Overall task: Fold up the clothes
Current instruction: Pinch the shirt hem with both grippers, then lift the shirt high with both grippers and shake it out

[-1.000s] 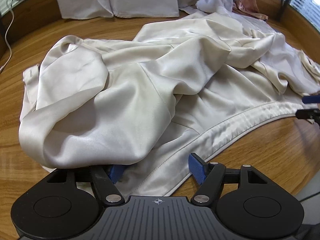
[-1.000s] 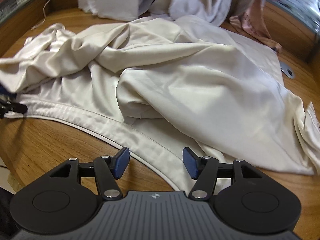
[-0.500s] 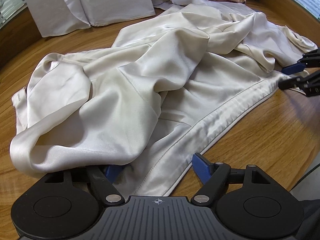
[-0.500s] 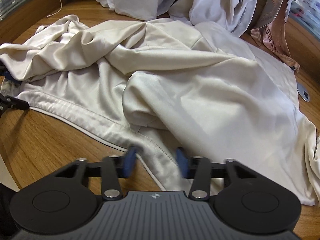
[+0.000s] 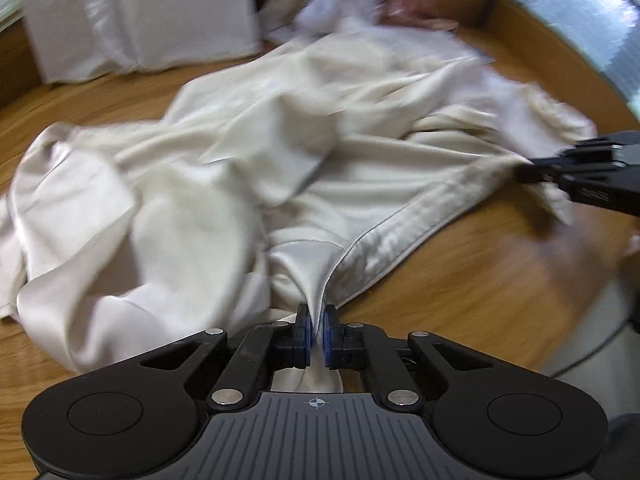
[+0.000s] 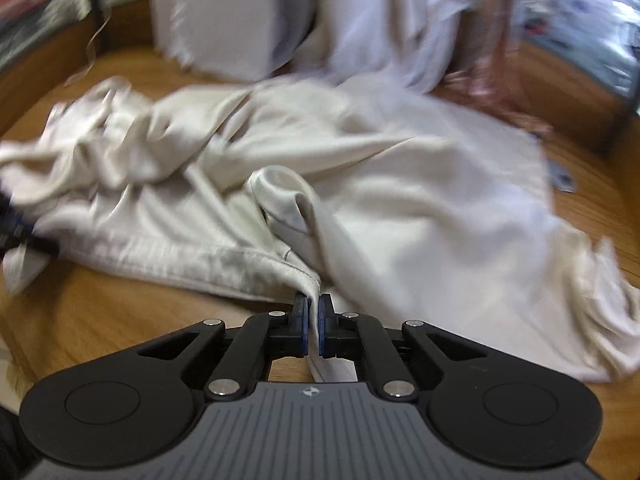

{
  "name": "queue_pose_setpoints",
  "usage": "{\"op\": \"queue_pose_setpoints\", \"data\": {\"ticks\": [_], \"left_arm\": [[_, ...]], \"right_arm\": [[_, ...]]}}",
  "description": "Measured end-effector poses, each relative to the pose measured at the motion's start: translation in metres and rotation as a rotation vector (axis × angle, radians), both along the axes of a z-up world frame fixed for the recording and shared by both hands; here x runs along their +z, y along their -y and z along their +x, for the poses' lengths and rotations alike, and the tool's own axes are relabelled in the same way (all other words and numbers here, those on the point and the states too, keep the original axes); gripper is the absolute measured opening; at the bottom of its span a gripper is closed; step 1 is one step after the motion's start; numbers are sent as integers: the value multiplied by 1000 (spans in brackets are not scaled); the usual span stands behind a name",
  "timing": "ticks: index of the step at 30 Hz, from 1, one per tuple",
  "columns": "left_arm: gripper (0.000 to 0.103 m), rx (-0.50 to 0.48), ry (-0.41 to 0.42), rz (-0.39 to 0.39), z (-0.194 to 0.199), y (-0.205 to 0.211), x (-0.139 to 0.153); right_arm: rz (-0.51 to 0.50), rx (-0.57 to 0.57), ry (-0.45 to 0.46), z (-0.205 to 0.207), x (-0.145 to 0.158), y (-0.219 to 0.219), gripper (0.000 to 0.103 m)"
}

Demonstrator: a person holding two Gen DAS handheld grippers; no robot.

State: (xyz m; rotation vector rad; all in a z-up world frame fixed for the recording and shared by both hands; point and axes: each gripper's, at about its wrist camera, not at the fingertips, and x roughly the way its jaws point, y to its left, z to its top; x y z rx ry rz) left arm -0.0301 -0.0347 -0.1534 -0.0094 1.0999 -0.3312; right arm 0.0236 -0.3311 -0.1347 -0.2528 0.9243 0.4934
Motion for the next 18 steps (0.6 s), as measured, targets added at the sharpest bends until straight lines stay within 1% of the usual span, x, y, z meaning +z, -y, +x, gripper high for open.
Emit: {"op": "queue_pose_setpoints", "data": {"ticks": [3,6,11,13,16,18], "left_arm": [[8,-87,34,-101,-2,22,26],[8,-167,82,-163,2,49,53],[7,-286,169,-272,20,98,99],[7,-319,209,-321,28,121,118],[7,-372,268,-422,41,155,149],[7,-397,293,-488,49,178,168]], "right_arm": [[24,-96,55,-4,27,25,5],[40,-185,117,-7,57,54,5],[39,-321,234,-3,106,106,5],[32,-359,281,2,125,124,5],[10,-404,361,12,154,149,5],[1,-425,419,19,178,165,5]]}}
